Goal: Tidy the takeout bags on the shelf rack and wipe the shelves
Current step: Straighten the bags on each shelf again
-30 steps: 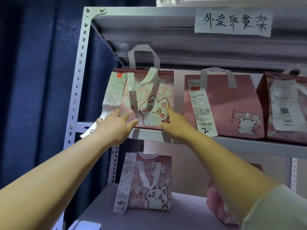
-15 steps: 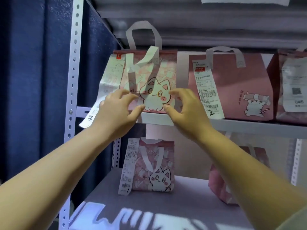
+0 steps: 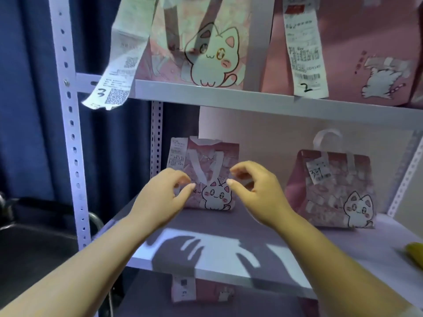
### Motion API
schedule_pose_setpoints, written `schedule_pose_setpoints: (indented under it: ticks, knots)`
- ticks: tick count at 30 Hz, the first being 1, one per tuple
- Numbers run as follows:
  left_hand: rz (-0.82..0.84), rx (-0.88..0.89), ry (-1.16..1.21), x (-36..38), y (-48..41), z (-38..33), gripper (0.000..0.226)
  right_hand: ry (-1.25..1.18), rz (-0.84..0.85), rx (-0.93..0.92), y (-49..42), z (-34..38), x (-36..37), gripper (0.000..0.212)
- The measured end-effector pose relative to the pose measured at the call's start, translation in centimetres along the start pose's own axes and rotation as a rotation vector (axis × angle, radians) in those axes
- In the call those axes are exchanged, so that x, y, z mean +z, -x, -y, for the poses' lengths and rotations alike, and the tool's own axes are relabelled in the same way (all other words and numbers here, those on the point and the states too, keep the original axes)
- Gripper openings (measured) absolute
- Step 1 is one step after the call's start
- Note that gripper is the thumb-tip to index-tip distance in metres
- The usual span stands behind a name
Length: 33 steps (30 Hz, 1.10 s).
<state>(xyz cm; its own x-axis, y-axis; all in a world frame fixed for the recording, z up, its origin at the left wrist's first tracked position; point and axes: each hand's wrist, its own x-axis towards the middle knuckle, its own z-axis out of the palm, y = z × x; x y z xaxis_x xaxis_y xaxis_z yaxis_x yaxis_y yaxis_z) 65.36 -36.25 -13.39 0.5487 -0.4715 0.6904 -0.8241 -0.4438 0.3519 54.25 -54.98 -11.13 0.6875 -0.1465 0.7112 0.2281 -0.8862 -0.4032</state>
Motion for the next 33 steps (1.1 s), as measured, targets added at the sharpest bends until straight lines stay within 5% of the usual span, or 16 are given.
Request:
schedule_pose_setpoints:
  ticks: [7,15,25,33]
  knots:
    - [0.082,-0.326,-0.024,6.4,-2.6,7.0,0.042,0.142,0.151,0.382,-1.6,-9.4,4.2,0.037]
    - [0.113,-0.593,0.028,11.3,-6.4,11.3,0.077,0.115,0.299,0.447,-3.9,-15.5,8.4,0.085]
    - [0.136,-0.533,0.307,12.5,-5.9,12.2,0.077,-0.058,0.29,0.384,-3.9,-15.5,10.0,0.06]
    - [0.128,-0.44,0.342,9.0,-3.1,11.9,0.07,-0.027,0.243,0.502,-1.1,-11.6,9.5,0.067]
